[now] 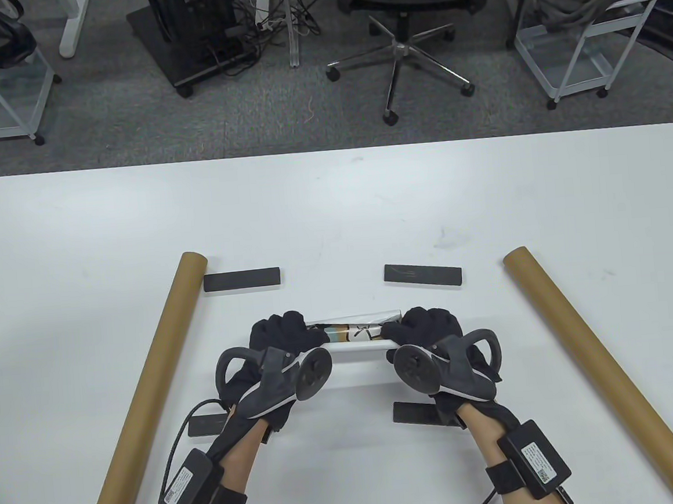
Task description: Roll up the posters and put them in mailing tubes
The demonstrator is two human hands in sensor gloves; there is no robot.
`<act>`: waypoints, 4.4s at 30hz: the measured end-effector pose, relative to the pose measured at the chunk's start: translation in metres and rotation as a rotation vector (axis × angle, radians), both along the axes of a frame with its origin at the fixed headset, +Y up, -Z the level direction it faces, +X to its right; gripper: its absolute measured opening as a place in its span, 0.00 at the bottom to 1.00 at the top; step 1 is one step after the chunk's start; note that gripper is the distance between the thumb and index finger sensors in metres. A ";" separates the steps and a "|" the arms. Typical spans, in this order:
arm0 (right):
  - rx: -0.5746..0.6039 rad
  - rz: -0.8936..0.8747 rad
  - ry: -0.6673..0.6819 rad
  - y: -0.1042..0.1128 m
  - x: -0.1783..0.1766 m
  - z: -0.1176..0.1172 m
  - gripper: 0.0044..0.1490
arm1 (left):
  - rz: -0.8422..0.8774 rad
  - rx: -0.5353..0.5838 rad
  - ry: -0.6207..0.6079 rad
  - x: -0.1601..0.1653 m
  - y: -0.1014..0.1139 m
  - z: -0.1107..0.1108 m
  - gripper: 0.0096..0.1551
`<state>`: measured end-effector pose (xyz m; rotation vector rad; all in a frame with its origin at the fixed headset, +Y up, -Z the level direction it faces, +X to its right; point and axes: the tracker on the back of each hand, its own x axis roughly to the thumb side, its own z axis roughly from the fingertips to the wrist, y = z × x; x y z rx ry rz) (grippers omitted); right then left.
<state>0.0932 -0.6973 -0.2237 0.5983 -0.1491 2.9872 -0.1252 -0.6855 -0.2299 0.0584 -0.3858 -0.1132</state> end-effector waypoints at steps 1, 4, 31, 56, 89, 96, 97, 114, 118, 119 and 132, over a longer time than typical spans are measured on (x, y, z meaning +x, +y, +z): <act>-0.001 -0.004 0.002 0.000 0.000 0.000 0.33 | 0.001 0.001 0.000 0.000 0.000 0.000 0.28; 0.000 -0.029 0.000 0.004 0.001 0.001 0.34 | 0.007 0.014 -0.004 -0.002 0.004 0.002 0.30; -0.047 -0.064 -0.038 -0.001 0.004 -0.003 0.31 | 0.009 0.090 -0.025 0.002 0.008 0.005 0.26; -0.073 -0.076 -0.040 -0.002 0.006 -0.002 0.34 | 0.041 0.002 -0.021 0.001 0.007 0.004 0.30; -0.028 -0.044 -0.016 -0.004 0.000 -0.001 0.36 | -0.003 0.017 0.004 -0.001 0.003 0.003 0.30; -0.046 -0.035 -0.023 -0.005 0.003 -0.003 0.36 | 0.009 0.061 -0.015 -0.004 0.005 0.002 0.32; -0.047 -0.035 -0.024 -0.005 0.003 -0.003 0.36 | 0.013 0.056 -0.015 -0.004 0.004 0.002 0.32; -0.024 0.004 -0.039 -0.006 -0.004 0.000 0.30 | -0.016 0.071 -0.005 -0.001 0.002 0.003 0.25; -0.003 0.032 -0.046 -0.006 -0.006 0.001 0.31 | -0.035 0.089 -0.003 0.000 0.002 0.004 0.25; -0.005 0.024 -0.043 -0.005 -0.006 0.000 0.31 | -0.049 0.102 -0.003 0.000 0.003 0.004 0.25; -0.026 -0.004 -0.032 -0.004 -0.002 0.000 0.35 | -0.017 0.065 -0.007 -0.002 0.003 0.003 0.41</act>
